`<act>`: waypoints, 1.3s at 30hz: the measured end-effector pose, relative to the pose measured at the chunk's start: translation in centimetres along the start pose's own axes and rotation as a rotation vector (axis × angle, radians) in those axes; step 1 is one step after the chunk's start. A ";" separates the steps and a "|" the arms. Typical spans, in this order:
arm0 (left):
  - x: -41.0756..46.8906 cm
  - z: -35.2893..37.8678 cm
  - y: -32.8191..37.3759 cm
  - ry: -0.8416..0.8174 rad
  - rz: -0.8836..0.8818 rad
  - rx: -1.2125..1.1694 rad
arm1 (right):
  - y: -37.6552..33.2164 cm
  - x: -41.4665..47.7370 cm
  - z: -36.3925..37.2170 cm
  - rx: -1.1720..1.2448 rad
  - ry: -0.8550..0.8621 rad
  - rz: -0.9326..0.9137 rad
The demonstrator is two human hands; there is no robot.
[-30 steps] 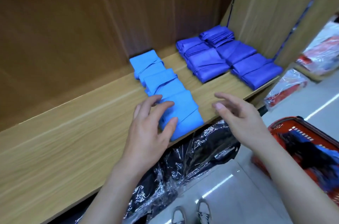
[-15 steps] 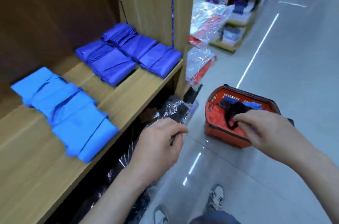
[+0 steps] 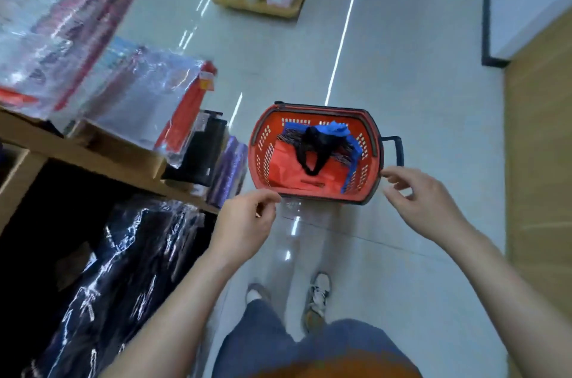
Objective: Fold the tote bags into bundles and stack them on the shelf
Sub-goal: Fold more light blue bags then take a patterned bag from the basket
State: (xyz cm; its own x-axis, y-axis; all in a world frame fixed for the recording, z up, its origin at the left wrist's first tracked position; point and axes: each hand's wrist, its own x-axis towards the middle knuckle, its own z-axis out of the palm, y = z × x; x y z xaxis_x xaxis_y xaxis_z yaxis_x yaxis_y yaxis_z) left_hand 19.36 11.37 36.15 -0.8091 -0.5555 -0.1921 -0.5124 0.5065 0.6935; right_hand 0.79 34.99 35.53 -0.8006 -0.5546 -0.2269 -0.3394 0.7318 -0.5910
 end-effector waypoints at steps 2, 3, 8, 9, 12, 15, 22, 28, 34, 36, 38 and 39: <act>3.6 1.7 0.1 -0.049 -0.022 0.018 | 1.8 2.5 0.5 0.033 0.015 0.066; 5.5 2.6 -0.1 -0.076 -0.032 0.027 | 2.5 3.9 0.9 0.045 0.020 0.101; 15.0 6.9 -1.2 -0.187 -0.050 0.047 | 4.6 11.0 4.0 0.066 -0.005 0.196; 17.0 8.1 -1.6 -0.219 -0.042 0.059 | 5.1 12.5 4.9 0.066 -0.009 0.213; 23.1 12.6 -3.4 -0.309 -0.002 0.101 | 7.1 16.9 7.8 0.050 -0.015 0.250; 28.4 17.2 -5.4 -0.385 -0.007 0.131 | 9.3 21.9 10.7 0.057 -0.050 0.314; 38.0 27.2 -9.6 -0.510 -0.018 0.220 | 14.5 34.0 18.3 0.415 -0.090 0.610; 42.9 35.7 -11.9 -0.572 0.068 0.193 | 19.5 41.2 24.3 0.781 -0.127 0.817; 45.3 36.9 -11.2 -0.424 0.207 0.322 | 19.4 40.5 22.6 0.837 -0.102 0.641; 45.2 34.9 -10.1 -0.439 0.143 0.200 | 19.5 39.2 20.7 0.885 -0.059 0.614; 44.9 32.4 -9.3 -0.424 0.104 0.083 | 20.7 38.1 19.3 0.751 -0.039 0.551; 44.6 31.0 -8.8 -0.398 0.107 0.025 | 21.1 37.6 18.7 0.623 -0.080 0.503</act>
State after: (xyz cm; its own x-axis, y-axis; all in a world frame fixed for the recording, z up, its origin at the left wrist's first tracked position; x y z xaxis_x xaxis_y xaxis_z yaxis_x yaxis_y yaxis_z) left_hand -21.13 2.59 -0.11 -0.9040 -0.2024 -0.3766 -0.4218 0.5660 0.7083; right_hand -27.24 22.23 0.09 -0.7384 -0.2609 -0.6218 0.4093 0.5594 -0.7208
